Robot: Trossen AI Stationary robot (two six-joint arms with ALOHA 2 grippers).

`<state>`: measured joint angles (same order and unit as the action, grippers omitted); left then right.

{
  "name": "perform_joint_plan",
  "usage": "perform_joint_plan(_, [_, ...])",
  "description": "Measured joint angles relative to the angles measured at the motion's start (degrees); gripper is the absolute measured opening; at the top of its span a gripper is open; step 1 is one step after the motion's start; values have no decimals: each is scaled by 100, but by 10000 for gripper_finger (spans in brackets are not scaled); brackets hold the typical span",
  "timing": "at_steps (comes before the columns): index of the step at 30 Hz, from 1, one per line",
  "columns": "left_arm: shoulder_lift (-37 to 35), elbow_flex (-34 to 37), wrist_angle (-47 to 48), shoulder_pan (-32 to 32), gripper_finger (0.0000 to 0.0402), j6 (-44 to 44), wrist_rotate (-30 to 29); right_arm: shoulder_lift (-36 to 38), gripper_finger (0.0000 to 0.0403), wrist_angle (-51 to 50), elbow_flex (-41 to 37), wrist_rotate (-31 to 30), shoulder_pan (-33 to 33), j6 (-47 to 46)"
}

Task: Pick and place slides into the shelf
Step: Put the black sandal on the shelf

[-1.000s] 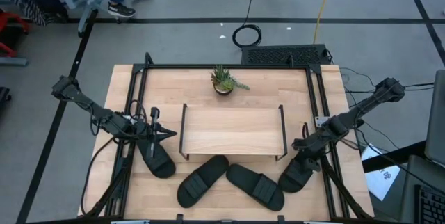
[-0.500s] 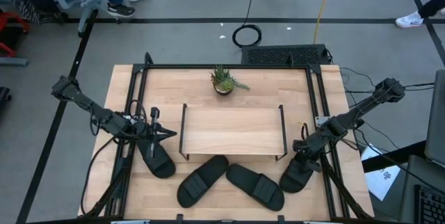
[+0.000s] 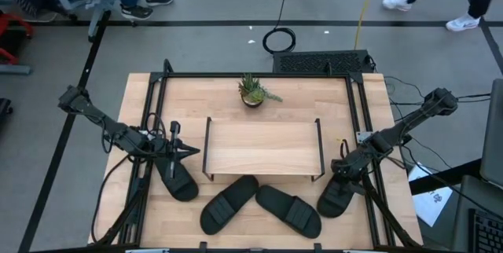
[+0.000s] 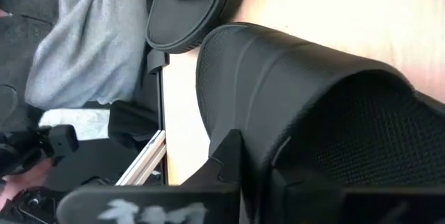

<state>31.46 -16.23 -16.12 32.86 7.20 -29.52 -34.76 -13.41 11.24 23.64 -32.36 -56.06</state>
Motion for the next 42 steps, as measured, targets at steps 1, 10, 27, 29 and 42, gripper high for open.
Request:
perform_joint_plan(1, [2, 0, -2, 0, 3, 0, 0, -3, 5, -123, 93, 14, 0, 31])
perform_joint_plan(10, [1, -1, -1, 1, 3, 0, 1, -2, 3, -2577, 1575, -582, 0, 617])
perform_joint_plan(27, [1, -1, 0, 0, 3, 0, 0, -96, 1, -4578, 3385, -888, 0, 1123])
perform_joint_plan(29, [0, 0, -1, 1, 3, 0, 0, -130, 1, -4766, 3534, -902, 2, 1207])
perform_joint_plan(42, [2, -2, 0, 0, 3, -2, 0, -716, 3, -5924, 5362, -1862, 2, 2197])
